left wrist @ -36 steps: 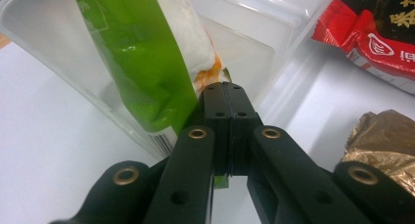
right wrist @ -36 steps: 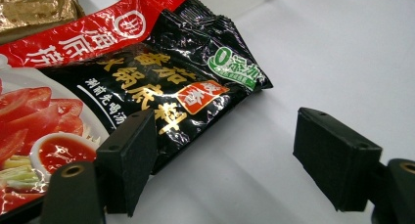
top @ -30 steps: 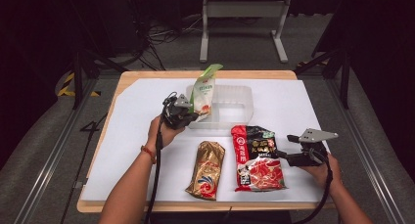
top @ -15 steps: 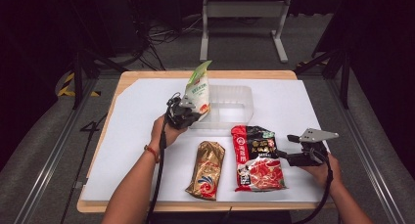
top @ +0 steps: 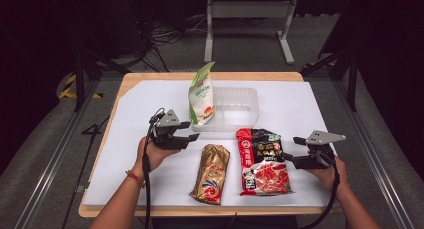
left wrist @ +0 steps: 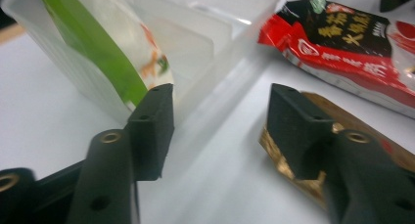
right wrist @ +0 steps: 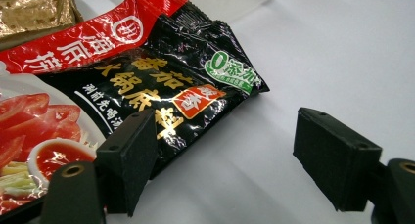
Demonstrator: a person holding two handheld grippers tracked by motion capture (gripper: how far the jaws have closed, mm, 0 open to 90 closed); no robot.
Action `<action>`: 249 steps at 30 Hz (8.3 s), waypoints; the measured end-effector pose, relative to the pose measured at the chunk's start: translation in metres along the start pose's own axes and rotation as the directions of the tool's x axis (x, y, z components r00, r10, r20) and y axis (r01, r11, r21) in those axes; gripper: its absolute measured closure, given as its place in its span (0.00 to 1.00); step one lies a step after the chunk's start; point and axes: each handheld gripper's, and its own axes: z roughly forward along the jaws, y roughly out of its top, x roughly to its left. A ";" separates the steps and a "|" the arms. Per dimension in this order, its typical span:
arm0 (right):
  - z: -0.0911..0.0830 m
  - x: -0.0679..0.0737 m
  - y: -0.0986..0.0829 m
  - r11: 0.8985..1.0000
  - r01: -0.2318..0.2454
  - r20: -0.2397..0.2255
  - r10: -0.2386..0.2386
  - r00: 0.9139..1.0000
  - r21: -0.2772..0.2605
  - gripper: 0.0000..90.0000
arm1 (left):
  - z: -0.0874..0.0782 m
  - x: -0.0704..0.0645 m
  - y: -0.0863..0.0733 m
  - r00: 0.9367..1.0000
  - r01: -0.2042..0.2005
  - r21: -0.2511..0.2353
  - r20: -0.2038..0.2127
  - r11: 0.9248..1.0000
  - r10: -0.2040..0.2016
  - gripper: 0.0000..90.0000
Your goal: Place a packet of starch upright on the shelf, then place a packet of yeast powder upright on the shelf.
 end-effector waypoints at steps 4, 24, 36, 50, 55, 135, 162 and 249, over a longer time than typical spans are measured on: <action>0.001 -0.001 0.001 1.000 -0.003 -0.005 0.003 1.000 -0.004 0.28 | 0.000 -0.003 -0.016 1.000 0.025 0.027 0.004 0.999 -0.025 0.31; 0.004 0.002 0.008 0.999 0.037 -0.009 -0.037 0.999 -0.032 0.28 | -0.003 -0.007 -0.043 0.994 0.068 0.024 0.089 0.997 -0.070 0.20; -0.004 0.005 0.000 0.999 0.043 0.016 -0.043 0.999 -0.019 0.28 | 0.020 -0.010 -0.033 0.979 0.069 0.053 0.190 0.996 -0.078 0.18; -0.017 0.006 -0.011 1.000 0.026 0.041 -0.025 0.999 -0.011 0.28 | 0.071 -0.008 -0.007 0.951 0.100 0.100 0.282 0.990 -0.124 0.21; -0.021 0.005 -0.013 1.000 0.013 0.039 -0.012 0.999 -0.022 0.27 | 0.081 -0.007 -0.008 0.947 0.094 0.137 0.292 0.986 -0.131 0.20; -0.024 0.004 -0.013 1.000 0.005 0.063 -0.004 0.998 -0.014 0.27 | -0.025 -0.026 0.074 0.978 0.209 -0.451 0.079 0.868 -0.195 0.94; -0.024 0.003 -0.015 1.000 0.014 0.069 -0.014 0.998 -0.003 0.27 | 0.038 0.019 0.136 0.906 0.221 -0.442 -0.236 0.869 -0.350 0.94; -0.019 0.006 -0.014 1.000 0.025 0.061 -0.026 0.998 0.014 0.26 | 0.059 0.003 0.059 0.993 0.066 -0.340 -0.065 0.938 -0.093 0.78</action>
